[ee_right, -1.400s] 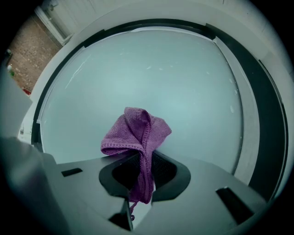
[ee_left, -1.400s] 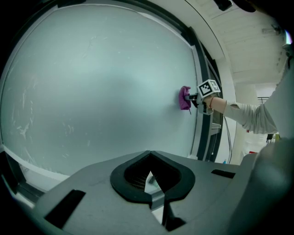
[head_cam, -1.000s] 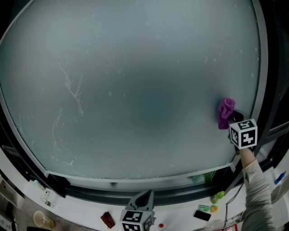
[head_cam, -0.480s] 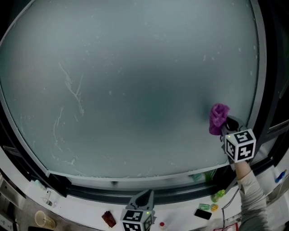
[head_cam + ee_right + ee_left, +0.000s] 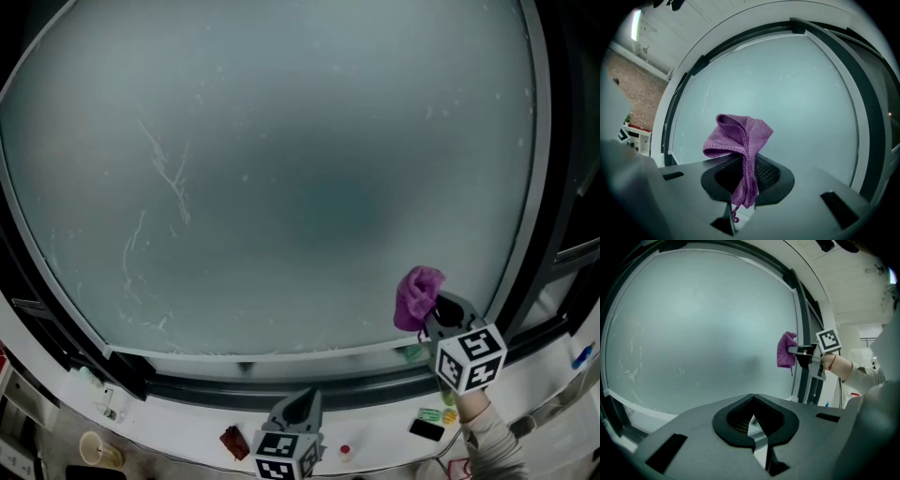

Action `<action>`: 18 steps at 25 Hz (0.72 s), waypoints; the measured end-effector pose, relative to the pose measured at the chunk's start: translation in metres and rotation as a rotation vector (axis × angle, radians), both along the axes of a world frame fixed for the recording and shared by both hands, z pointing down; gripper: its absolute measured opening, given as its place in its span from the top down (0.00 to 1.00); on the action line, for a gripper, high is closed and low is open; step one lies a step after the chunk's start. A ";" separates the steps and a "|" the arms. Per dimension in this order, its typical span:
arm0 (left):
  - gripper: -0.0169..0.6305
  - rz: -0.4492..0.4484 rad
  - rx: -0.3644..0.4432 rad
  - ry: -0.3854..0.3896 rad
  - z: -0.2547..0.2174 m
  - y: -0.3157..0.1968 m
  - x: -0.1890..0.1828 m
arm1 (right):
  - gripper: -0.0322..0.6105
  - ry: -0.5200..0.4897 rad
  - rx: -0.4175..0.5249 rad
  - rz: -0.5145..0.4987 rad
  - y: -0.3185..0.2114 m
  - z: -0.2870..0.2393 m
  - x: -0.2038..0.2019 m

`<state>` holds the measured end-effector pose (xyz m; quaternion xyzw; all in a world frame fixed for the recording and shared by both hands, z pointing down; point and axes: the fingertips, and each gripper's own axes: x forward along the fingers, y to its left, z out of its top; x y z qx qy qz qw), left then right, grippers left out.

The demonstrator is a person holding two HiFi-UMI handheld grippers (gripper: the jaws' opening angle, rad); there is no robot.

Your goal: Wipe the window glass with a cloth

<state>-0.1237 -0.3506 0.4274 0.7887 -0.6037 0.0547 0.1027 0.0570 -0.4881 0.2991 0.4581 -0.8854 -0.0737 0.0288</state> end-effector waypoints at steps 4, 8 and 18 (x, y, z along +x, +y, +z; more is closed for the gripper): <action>0.97 0.003 -0.004 -0.007 0.003 0.025 -0.008 | 0.87 -0.029 -0.071 -0.033 0.044 0.033 -0.021; 0.97 0.021 -0.017 -0.027 0.010 0.056 -0.012 | 0.87 -0.046 -0.136 -0.070 0.095 0.065 -0.038; 0.97 0.038 -0.035 -0.010 0.022 0.134 -0.012 | 0.87 -0.087 -0.205 -0.119 0.214 0.103 -0.054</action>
